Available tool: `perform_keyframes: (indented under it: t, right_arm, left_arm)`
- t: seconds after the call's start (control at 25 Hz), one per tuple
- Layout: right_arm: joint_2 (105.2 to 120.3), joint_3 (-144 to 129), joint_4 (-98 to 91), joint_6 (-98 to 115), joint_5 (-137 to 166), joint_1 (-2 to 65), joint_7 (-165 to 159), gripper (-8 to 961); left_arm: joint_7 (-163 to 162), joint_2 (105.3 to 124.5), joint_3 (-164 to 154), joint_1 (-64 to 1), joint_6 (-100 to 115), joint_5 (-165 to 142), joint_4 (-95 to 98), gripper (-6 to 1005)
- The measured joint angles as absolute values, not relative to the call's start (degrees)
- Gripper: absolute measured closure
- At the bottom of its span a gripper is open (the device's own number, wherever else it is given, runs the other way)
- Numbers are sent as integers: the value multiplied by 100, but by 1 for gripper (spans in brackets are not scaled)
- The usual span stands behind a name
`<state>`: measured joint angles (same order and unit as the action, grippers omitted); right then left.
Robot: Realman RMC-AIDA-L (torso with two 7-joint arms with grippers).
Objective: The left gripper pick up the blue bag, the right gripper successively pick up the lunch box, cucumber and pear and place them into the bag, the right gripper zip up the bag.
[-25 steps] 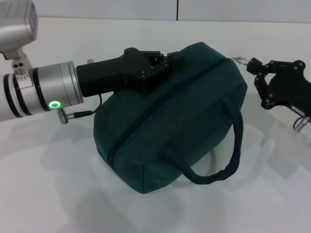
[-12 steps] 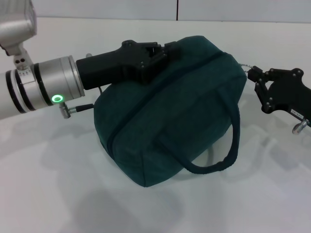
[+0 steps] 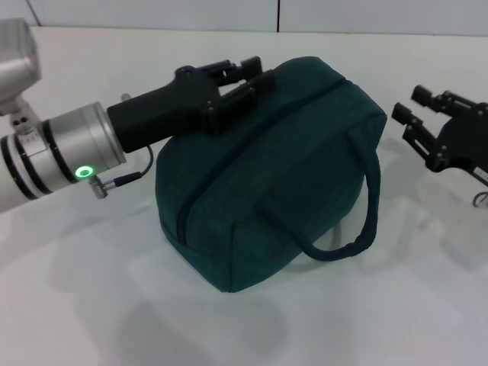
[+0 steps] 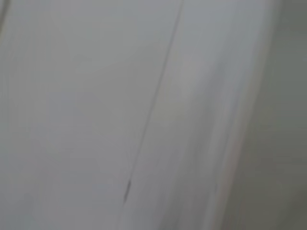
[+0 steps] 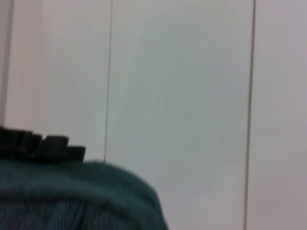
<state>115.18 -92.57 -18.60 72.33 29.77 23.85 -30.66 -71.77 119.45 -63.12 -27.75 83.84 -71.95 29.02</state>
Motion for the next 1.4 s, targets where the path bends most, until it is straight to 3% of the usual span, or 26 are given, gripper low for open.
perform_keyframes:
  t: [0.2, 0.36, 0.4, 0.6, 0.76, 1.04, 1.24, 1.4]
  right_arm:
    - [11493, -8929, -1881, 7754, 3000, 2319, -3317, 660]
    - [11362, -8978, -2054, 8083, 3360, 2370, -3736, 506]
    - [11237, -8982, -2351, 8345, 3962, 2423, -4268, 468]
    - [11130, -8961, -2873, 9092, 4821, 2467, -4657, 276]
    - [11130, -8960, -3073, 9431, 5100, 2510, -4673, 276]
    - [11216, -8877, -3045, 9328, 5128, 2548, -4682, 276]
    - [11357, -8774, -3070, 9065, 5142, 2523, -4635, 276]
    - [11371, -8756, -3080, 9069, 5142, 2491, -4626, 276]
  left_arm:
    - [-6690, 11944, -6307, -2574, 8616, -6764, 2889, 739]
    - [-6038, 11932, -6309, -2383, 9343, -6703, 2889, 563]
    - [-6038, 11932, -6309, -2383, 9343, -6703, 2889, 515]
    - [-5075, 11941, -6326, -1790, 9940, -6692, 2887, 280]
    - [-4674, 11943, -6332, -1444, 10217, -6699, 2880, 133]
    - [-4542, 11939, -6336, -1354, 10267, -6714, 2799, 136]
    - [-4531, 11931, -6349, -1361, 10274, -6728, 2742, 138]
    - [-4484, 11939, -6353, -1365, 10342, -6728, 2739, 138]
